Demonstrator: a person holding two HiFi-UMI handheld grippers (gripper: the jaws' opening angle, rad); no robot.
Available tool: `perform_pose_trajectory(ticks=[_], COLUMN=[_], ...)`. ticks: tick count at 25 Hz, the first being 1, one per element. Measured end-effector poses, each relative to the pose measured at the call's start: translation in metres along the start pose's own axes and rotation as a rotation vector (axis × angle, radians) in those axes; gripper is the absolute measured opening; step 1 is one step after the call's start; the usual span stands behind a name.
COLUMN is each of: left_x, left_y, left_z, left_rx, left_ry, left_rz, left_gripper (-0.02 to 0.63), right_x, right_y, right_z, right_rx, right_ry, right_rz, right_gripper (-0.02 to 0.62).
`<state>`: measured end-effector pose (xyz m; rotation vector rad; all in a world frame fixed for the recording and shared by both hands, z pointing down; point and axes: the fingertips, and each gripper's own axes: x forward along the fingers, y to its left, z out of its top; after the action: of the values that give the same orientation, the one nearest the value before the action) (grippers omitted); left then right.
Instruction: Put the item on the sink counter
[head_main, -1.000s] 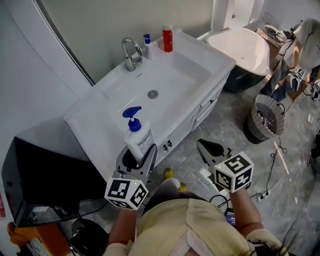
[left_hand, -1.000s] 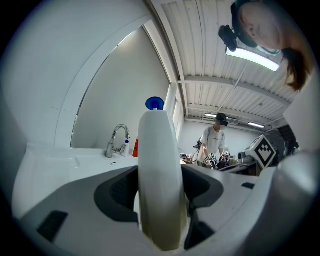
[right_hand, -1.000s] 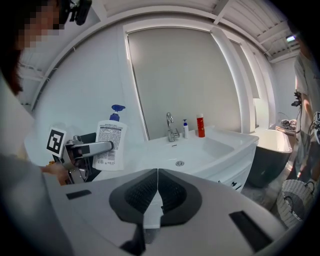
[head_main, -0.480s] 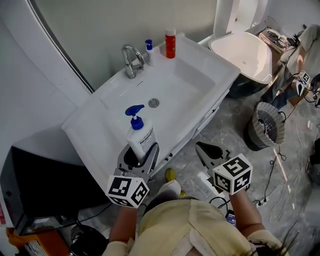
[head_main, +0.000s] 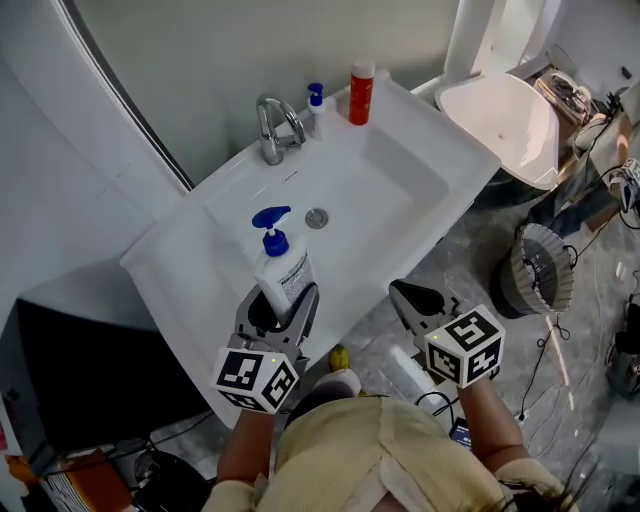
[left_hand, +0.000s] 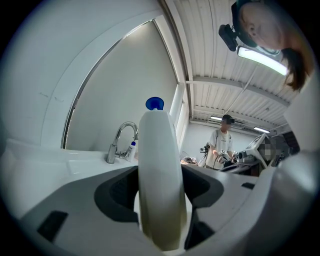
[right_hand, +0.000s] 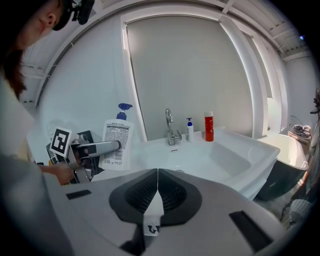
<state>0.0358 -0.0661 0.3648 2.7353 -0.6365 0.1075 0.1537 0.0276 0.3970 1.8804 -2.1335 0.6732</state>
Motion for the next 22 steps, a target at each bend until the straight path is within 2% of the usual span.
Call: perform_pose_trajectory(ticks=[11, 22], left_x=[0.029, 0.041], left_y=[0.052, 0.099], left_z=[0.018, 0.037], left_rx=[-0.033, -0.04], left_ry=[-0.027, -0.079], left_rz=[0.051, 0.135], left_gripper=[0.29, 0.29], right_x=[0.057, 0.104], right_y=[-0.014, -0.017], right_z=[0.031, 0.06], right_rx=[-0.017, -0.058], right_ry=[0.022, 0.031], right_rz=[0.033, 0.095], right_gripper=[0.026, 0.026])
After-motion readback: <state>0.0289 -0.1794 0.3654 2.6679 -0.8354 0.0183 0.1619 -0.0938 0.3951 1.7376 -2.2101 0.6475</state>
